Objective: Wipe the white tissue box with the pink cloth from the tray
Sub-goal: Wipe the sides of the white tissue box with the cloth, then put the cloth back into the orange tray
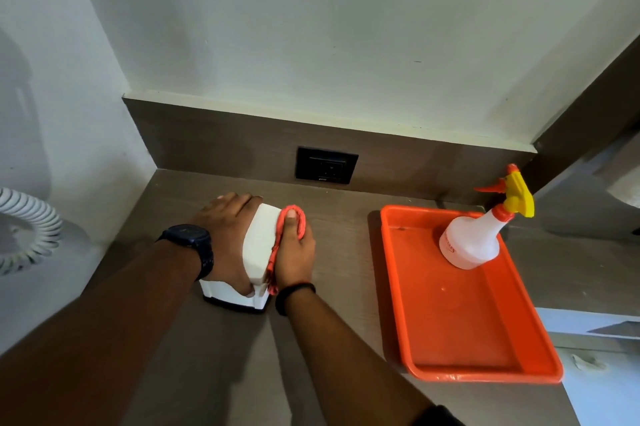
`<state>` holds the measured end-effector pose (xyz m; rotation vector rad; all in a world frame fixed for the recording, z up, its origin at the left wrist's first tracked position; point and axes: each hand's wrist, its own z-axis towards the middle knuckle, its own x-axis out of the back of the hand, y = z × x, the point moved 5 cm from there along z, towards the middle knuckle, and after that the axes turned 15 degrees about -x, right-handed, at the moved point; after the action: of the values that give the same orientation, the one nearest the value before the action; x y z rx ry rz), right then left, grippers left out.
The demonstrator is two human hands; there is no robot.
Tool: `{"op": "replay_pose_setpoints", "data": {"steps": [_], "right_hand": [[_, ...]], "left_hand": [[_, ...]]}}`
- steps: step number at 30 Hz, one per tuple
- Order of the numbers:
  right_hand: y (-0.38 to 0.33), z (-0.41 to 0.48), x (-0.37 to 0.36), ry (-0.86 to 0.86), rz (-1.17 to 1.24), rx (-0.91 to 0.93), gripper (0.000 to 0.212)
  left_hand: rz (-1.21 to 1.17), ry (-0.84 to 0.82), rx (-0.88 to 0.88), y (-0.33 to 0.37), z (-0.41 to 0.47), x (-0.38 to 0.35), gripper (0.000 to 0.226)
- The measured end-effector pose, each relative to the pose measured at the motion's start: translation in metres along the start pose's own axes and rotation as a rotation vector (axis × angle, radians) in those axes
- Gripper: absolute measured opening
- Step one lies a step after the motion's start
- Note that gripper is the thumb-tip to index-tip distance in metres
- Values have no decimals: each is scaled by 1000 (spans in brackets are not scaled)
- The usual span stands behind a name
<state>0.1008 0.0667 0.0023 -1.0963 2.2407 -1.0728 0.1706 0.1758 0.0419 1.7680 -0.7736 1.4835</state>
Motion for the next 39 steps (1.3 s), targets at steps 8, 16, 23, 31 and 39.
{"op": "replay_pose_setpoints", "data": {"steps": [8,16,23,31,39], "right_hand": [[24,-23,8,-5,99,-97,27],[-6,-32,56,-72,376,-235,55],[-72,-15,211,308,73,225,26],[-35,29,261,419,-1063,287,43],[9,52,261,246,-1435,245,70]], "left_hand": [[6,-29,-10,3,1,4,141],[-28,-155,52,2,-1,6,158],[-163,168,-101,99,50,30,136],[-192,45,-230,208,104,-47,116],[-165,16,-189,212,105,-77,120]]}}
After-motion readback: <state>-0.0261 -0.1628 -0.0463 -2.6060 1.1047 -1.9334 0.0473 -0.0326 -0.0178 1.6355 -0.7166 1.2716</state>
